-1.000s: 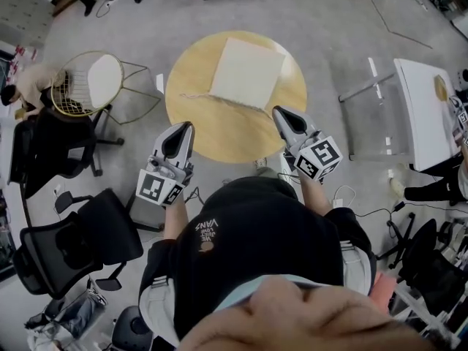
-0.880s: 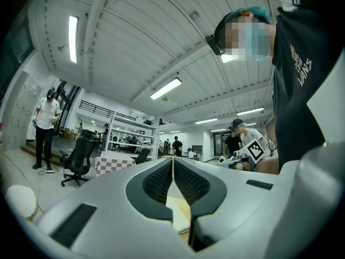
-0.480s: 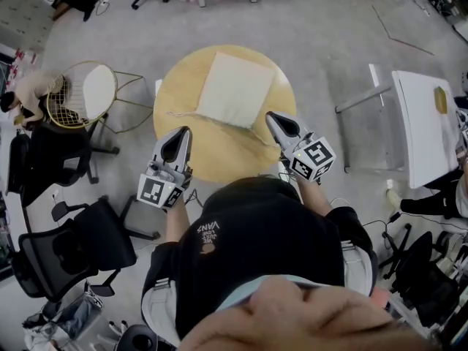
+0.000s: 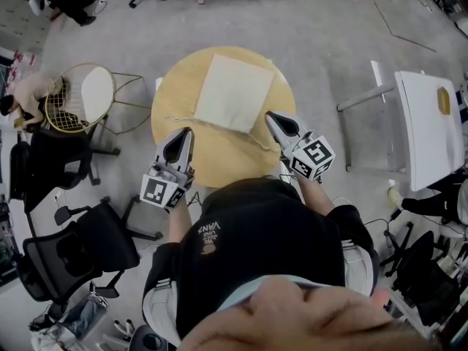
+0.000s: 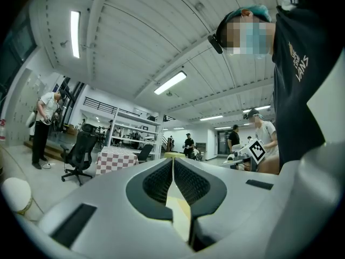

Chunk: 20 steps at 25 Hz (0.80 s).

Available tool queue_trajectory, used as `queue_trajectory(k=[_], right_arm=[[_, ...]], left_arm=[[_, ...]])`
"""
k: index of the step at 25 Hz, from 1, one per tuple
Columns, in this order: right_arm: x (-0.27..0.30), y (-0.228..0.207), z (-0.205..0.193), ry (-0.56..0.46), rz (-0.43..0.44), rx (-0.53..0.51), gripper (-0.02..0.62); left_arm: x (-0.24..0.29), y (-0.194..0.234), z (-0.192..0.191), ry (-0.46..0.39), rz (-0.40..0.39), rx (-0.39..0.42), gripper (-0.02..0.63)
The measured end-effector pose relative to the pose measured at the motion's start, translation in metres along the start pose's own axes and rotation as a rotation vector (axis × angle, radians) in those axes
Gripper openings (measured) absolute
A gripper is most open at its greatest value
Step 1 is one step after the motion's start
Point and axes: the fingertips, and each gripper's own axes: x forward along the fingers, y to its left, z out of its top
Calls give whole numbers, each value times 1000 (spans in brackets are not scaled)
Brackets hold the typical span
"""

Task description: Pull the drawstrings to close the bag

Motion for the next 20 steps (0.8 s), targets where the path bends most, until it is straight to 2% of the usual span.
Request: queue_trajectory(k=[10,20], right_arm=[[19,11,-5,-33,-115,17,-2],[18,10,-23,-28,-196,39,-2]], left_arm=[[10,34,0,53,-136,23,11],[27,44,-24,98,-231,15,11]])
